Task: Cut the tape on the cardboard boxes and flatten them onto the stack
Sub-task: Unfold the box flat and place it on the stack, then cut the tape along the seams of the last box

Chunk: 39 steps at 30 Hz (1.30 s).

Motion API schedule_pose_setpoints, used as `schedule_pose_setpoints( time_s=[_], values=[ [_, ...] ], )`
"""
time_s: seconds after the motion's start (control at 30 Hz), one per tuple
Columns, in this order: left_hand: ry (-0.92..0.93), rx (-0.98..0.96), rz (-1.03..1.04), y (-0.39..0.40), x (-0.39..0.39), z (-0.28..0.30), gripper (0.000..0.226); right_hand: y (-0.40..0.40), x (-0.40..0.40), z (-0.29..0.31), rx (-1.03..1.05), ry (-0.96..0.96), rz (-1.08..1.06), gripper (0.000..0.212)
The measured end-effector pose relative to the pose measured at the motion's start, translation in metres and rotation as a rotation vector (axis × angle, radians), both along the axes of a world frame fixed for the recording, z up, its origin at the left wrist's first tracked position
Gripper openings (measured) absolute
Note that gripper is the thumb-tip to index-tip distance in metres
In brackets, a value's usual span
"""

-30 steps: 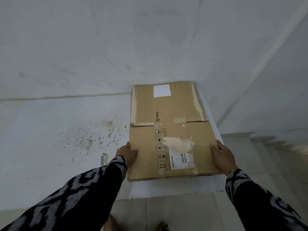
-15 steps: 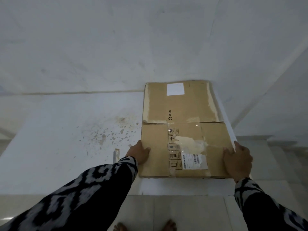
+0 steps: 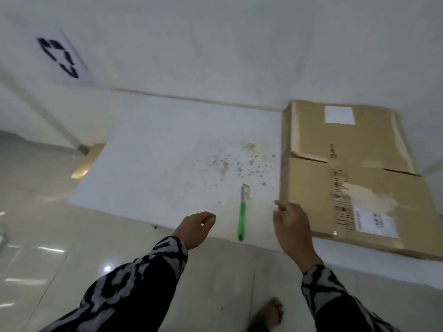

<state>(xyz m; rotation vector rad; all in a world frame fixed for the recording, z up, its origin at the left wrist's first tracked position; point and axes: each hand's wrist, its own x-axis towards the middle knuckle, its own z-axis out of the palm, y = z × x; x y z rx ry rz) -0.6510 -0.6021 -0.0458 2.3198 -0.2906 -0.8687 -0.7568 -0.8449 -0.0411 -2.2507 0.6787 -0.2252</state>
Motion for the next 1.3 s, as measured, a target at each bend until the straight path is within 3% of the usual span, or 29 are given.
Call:
schedule_pose_setpoints(
  time_s=[0.3, 0.6, 1.1, 1.3],
  values=[
    [-0.053, -0.077, 0.211, 0.254, 0.021, 0.020, 0.028, 0.255, 0.073, 0.021, 0.180, 0.155, 0.199, 0.024],
    [-0.039, -0.126, 0.344, 0.399, 0.089, 0.026, 0.023, 0.404, 0.159, 0.027, 0.301, 0.251, 0.318, 0.016],
    [0.043, -0.014, 0.241, 0.542, 0.360, 0.031, 0.021, 0.569, 0.418, 0.016, 0.479, 0.222, 0.351, 0.019],
    [0.071, -0.002, 0.141, 0.599, 0.477, 0.015, 0.028, 0.618, 0.518, 0.004, 0.484, 0.231, 0.247, 0.021]
  ],
)
